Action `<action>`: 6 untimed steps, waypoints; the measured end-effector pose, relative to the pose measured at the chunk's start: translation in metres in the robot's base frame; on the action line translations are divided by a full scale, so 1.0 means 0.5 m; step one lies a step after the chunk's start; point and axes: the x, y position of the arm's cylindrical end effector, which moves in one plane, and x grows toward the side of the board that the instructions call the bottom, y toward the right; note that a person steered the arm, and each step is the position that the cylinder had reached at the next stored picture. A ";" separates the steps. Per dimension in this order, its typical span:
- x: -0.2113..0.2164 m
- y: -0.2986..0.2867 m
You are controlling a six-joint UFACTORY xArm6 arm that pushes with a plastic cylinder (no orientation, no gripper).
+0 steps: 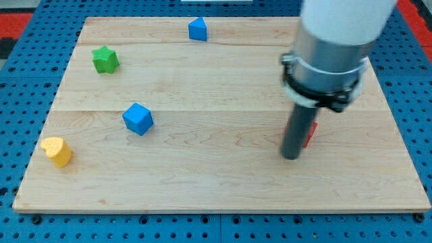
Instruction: Push red star below red circle
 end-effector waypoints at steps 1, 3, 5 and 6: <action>-0.075 -0.116; 0.005 0.080; -0.025 0.071; -0.058 0.161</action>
